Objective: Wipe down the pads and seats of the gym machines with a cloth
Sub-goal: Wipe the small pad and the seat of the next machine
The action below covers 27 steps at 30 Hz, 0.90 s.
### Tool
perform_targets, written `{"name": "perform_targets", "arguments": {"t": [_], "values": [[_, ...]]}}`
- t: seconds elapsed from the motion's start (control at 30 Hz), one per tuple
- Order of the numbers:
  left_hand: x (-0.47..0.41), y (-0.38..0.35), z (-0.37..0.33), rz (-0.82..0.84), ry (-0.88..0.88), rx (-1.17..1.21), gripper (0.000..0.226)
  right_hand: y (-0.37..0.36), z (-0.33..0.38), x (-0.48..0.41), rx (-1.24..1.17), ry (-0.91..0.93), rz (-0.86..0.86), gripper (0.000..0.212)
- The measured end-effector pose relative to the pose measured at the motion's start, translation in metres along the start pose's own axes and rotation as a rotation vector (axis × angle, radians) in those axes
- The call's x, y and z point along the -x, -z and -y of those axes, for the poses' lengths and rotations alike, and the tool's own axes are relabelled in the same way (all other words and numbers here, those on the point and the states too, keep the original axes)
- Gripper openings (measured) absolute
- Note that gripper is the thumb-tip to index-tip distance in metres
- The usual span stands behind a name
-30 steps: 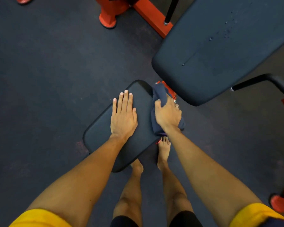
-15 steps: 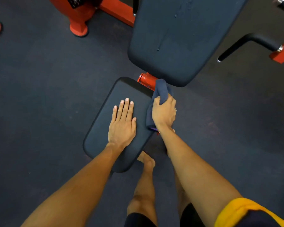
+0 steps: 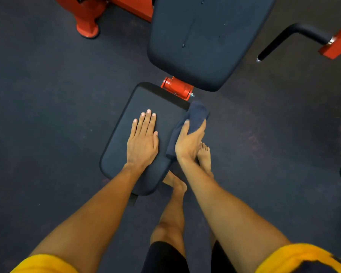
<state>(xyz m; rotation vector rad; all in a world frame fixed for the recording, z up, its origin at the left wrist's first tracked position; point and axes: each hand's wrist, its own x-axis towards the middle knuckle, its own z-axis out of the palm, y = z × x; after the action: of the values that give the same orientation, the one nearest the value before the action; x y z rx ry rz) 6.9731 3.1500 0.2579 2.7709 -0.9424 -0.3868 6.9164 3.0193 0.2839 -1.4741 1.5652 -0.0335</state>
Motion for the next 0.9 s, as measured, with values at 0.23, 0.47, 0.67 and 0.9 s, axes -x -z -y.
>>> {"name": "perform_targets", "arguments": {"t": [0.23, 0.47, 0.67, 0.9], "values": [[0.038, 0.0, 0.01, -0.031, 0.138, 0.003, 0.06, -0.002, -0.067, 0.072, 0.162, 0.25, 0.153, 0.077], [0.069, -0.002, 0.014, -0.075, 0.319, 0.025, 0.06, -0.008, -0.028, -0.008, 0.504, 0.531, 0.093, 0.064], [0.089, -0.004, 0.006, -0.115, 0.428, 0.04, 0.063, 0.016, -0.08, 0.035, 0.895, 1.225, 0.333, 0.062], [0.083, -0.008, 0.004, -0.145, 0.474, 0.003, 0.064, 0.013, 0.018, -0.063, 1.135, 1.414, 0.456, 0.063]]}}
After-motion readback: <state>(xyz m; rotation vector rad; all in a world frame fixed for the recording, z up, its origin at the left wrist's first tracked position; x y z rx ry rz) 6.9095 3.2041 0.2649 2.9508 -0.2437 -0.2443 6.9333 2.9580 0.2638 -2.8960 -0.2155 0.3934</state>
